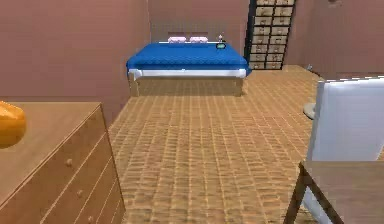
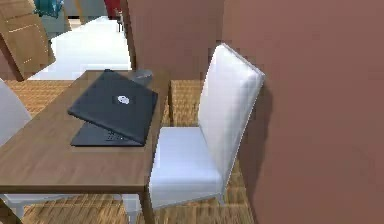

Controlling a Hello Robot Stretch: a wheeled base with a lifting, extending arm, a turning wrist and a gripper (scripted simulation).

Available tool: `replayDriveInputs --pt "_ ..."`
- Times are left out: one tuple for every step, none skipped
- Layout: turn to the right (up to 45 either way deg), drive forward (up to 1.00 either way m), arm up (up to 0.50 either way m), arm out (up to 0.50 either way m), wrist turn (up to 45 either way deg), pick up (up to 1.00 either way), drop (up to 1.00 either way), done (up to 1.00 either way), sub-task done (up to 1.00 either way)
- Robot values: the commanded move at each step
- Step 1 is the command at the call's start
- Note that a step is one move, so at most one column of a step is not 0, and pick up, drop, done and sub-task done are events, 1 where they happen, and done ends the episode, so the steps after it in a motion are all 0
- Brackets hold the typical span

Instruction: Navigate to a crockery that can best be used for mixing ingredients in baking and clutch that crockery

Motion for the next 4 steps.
replayDriveInputs --pt "45.0 0.0 0.0 0.0 0.0 0.0 0.0 0.0 0.0" --pt "45.0 0.0 0.0 0.0 0.0 0.0 0.0 0.0 0.0" --pt "15.0 0.0 0.0 0.0 0.0 0.0 0.0 0.0 0.0" --pt "0.0 0.35 0.0 0.0 0.0 0.0 0.0 0.0 0.0"
